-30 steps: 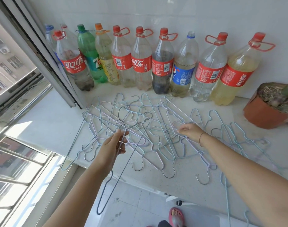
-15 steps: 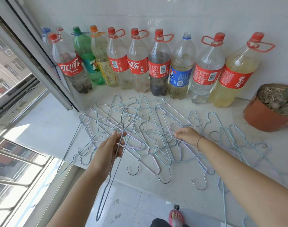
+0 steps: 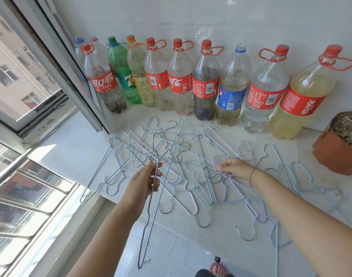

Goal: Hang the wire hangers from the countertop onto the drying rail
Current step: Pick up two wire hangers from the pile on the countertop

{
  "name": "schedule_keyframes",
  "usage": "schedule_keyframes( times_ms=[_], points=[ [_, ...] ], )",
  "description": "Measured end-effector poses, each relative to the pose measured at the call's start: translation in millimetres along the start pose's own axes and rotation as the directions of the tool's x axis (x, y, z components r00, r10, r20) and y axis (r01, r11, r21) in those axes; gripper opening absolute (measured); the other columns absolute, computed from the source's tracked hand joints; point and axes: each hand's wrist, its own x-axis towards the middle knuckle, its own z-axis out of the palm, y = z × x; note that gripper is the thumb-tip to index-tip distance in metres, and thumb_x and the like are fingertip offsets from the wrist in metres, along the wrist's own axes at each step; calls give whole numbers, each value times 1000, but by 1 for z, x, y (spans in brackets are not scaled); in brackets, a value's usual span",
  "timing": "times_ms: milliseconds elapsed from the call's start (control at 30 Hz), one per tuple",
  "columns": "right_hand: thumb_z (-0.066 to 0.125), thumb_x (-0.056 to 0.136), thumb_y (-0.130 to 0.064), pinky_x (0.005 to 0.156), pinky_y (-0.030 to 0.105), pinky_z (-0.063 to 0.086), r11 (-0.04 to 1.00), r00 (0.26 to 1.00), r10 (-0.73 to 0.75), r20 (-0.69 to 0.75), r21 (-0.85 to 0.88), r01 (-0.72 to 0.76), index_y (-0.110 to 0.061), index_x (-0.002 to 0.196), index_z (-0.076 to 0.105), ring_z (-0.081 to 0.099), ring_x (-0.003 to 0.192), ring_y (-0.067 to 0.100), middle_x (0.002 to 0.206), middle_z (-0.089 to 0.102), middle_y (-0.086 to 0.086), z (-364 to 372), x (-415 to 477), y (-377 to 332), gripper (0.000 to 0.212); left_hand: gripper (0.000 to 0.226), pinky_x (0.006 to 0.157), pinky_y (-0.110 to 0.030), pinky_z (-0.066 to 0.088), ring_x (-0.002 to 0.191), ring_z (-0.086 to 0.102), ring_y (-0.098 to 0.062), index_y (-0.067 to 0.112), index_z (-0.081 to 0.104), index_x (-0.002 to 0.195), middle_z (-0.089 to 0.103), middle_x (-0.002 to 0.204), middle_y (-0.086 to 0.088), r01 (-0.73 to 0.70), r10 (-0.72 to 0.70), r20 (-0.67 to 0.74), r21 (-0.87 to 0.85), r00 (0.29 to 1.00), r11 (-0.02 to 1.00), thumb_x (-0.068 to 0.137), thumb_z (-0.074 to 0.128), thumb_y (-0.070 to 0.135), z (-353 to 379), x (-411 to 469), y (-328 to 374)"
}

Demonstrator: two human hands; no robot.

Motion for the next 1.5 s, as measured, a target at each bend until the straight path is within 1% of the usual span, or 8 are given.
schedule_keyframes(
  times_ms=[100, 267, 433, 700, 833, 967, 1100, 1500],
  points=[
    [62, 86, -15, 48, 3, 39, 999, 998, 16, 65, -50, -13, -9, 102, 60, 51, 68, 6, 75, 57, -2, -1, -2, 3, 17, 45, 59, -25, 38, 58, 46, -13, 8, 64, 114, 57, 79, 0, -1, 1, -29, -5, 1000, 1000, 93, 45, 43, 2, -3, -1],
    [68, 81, -20, 91, 24, 42, 981, 997, -52, 51, -183, 61, -8, 109, 60, 58, 104, 18, 107, 63, 7, 8, 3, 12, 31, 55, 60, -26, 38, 59, 45, -12, 10, 64, 115, 57, 82, 0, -46, 45, -32, -22, 998, 999, 82, 49, 51, 5, -15, -2],
    [70, 80, -18, 100, 30, 40, 990, 995, -42, 88, -131, 53, -6, 121, 53, 54, 114, 20, 119, 58, 10, 13, -4, 17, 46, 46, 59, -24, 38, 59, 45, -12, 9, 63, 115, 57, 79, 2, -52, 50, -55, -33, 997, 998, 92, 45, 44, 6, -27, -7],
    [67, 79, -1, 69, 20, 41, 982, 966, -177, -187, -93, 162, 4, 117, 58, 52, 88, 21, 96, 57, 17, -2, -30, -17, 40, 43, 56, -23, 38, 53, 46, -10, 6, 61, 115, 58, 71, 5, -41, 35, -63, -92, 997, 995, 96, 44, 41, -2, -50, -5],
    [64, 81, -2, 72, 24, 42, 977, 928, -209, -307, -96, 188, 4, 121, 56, 53, 86, 20, 98, 56, 12, -22, -42, -38, 42, 39, 58, -23, 38, 56, 45, -10, 10, 61, 112, 59, 72, 5, -22, 15, -56, -117, 998, 993, 95, 46, 42, -12, -65, -5],
    [57, 85, 2, 42, 10, 37, 973, 925, -186, -333, 68, 220, 12, 119, 53, 47, 43, 3, 73, 50, 10, -26, -60, -62, 36, 34, 55, -21, 41, 56, 47, -10, 13, 62, 107, 58, 77, 4, -17, 8, -80, -116, 997, 993, 96, 45, 41, -23, -84, 0],
    [56, 87, -2, 41, 9, 39, 939, 933, -220, -284, 197, 282, 7, 118, 54, 46, 35, -2, 58, 53, 3, -6, -87, -88, 32, 34, 56, -21, 41, 55, 49, -9, 15, 62, 106, 57, 80, 4, -29, 16, -102, -126, 995, 992, 96, 44, 42, -36, -106, 5],
    [56, 87, -4, 53, 17, 47, 860, 913, -393, 109, 395, 323, -6, 91, 62, 50, 65, 12, 76, 57, 7, 109, -182, -133, 8, 33, 59, -23, 39, 56, 50, -9, 14, 59, 103, 57, 77, 4, -125, 78, -198, -237, 977, 963, 97, 42, 41, -86, -199, 9]
  ],
)
